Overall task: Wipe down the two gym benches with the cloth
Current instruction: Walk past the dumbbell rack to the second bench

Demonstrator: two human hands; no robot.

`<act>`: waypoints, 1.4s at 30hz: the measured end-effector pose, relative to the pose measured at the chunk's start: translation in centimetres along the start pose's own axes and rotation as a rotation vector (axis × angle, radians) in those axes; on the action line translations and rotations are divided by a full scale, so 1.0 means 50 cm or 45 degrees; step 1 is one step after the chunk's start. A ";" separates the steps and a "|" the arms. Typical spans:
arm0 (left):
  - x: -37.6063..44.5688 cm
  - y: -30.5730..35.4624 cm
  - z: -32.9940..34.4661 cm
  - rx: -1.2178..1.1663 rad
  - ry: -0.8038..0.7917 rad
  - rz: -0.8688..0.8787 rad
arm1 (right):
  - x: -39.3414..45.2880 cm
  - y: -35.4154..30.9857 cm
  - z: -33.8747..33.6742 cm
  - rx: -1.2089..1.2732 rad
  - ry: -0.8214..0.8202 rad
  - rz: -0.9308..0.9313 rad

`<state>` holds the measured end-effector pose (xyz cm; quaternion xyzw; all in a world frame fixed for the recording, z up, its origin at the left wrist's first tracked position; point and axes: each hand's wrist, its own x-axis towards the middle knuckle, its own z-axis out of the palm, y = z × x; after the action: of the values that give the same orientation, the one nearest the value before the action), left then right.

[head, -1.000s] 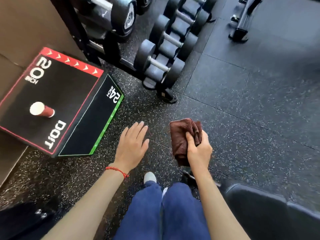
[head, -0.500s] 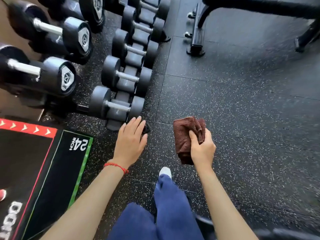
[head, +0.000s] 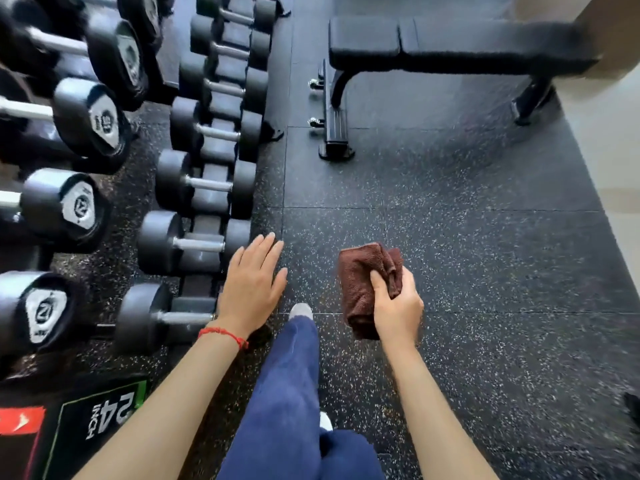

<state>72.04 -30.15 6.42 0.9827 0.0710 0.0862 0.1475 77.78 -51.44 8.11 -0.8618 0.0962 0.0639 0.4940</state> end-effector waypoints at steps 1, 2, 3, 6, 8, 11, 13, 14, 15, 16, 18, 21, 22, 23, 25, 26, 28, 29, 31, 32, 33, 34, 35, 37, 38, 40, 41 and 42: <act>0.038 -0.007 0.004 -0.015 0.000 0.011 | 0.028 -0.015 0.009 -0.009 0.014 -0.001; 0.077 -0.015 0.008 -0.028 -0.007 0.025 | 0.057 -0.029 0.017 -0.017 0.031 0.001; 0.118 -0.022 0.011 -0.032 -0.020 0.036 | 0.087 -0.048 0.026 -0.019 0.049 0.005; 0.237 -0.048 0.018 -0.015 -0.047 0.057 | 0.179 -0.095 0.051 -0.008 0.088 0.041; 0.307 -0.063 0.017 -0.025 -0.067 0.084 | 0.239 -0.127 0.067 -0.018 0.121 0.056; 0.419 -0.086 0.017 -0.011 -0.075 0.124 | 0.330 -0.175 0.092 0.019 0.189 0.068; 0.477 -0.094 0.022 -0.023 -0.075 0.122 | 0.373 -0.201 0.103 0.028 0.196 0.076; 0.500 -0.096 0.023 -0.050 -0.072 0.118 | 0.391 -0.210 0.109 0.026 0.195 0.074; 0.526 -0.097 0.026 -0.072 -0.065 0.120 | 0.413 -0.221 0.115 0.024 0.192 0.071; 0.559 -0.097 0.030 -0.081 -0.054 0.127 | 0.442 -0.230 0.121 0.020 0.190 0.070; 0.627 -0.099 0.043 -0.073 -0.059 0.131 | 0.501 -0.246 0.134 0.011 0.176 0.061; 0.727 -0.104 0.070 -0.058 -0.086 0.124 | 0.594 -0.259 0.155 -0.015 0.158 0.058; 0.761 -0.107 0.078 -0.050 -0.085 0.123 | 0.628 -0.262 0.162 -0.022 0.158 0.060; 0.796 -0.109 0.084 -0.039 -0.089 0.120 | 0.664 -0.267 0.169 -0.019 0.153 0.065; 0.873 -0.112 0.093 -0.016 -0.097 0.116 | 0.744 -0.282 0.183 0.009 0.124 0.079; 0.912 -0.113 0.097 -0.012 -0.092 0.111 | 0.783 -0.291 0.188 0.013 0.107 0.089; 0.985 -0.111 0.100 -0.020 -0.086 0.082 | 0.856 -0.315 0.192 0.010 0.082 0.105; 1.020 -0.108 0.101 -0.026 -0.082 0.064 | 0.892 -0.328 0.191 0.012 0.076 0.101; 1.089 -0.101 0.104 -0.040 -0.070 0.039 | 0.962 -0.355 0.188 0.006 0.068 0.071; 1.121 -0.097 0.107 -0.051 -0.070 0.028 | 0.995 -0.368 0.189 -0.001 0.071 0.062; 1.150 -0.093 0.111 -0.059 -0.068 0.019 | 1.027 -0.380 0.190 -0.006 0.074 0.061; 1.175 -0.091 0.116 -0.061 -0.062 0.018 | 1.056 -0.390 0.192 -0.008 0.080 0.063; 1.197 -0.092 0.121 -0.060 -0.062 0.019 | 1.083 -0.400 0.196 -0.013 0.084 0.064; 1.242 -0.100 0.134 -0.061 -0.079 0.020 | 1.135 -0.415 0.209 -0.025 0.090 0.054; 1.266 -0.106 0.141 -0.062 -0.085 0.022 | 1.160 -0.423 0.218 -0.022 0.089 0.055; 1.318 -0.123 0.157 -0.069 -0.100 0.023 | 1.210 -0.438 0.239 -0.017 0.087 0.065; 1.344 -0.132 0.165 -0.066 -0.110 0.024 | 1.235 -0.447 0.251 -0.023 0.086 0.073; 1.371 -0.142 0.173 -0.065 -0.115 0.028 | 1.260 -0.455 0.262 -0.030 0.083 0.081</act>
<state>139.73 -14.51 6.31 0.9823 0.0511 0.0451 0.1744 144.12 -35.34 7.69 -0.8657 0.1387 0.0523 0.4781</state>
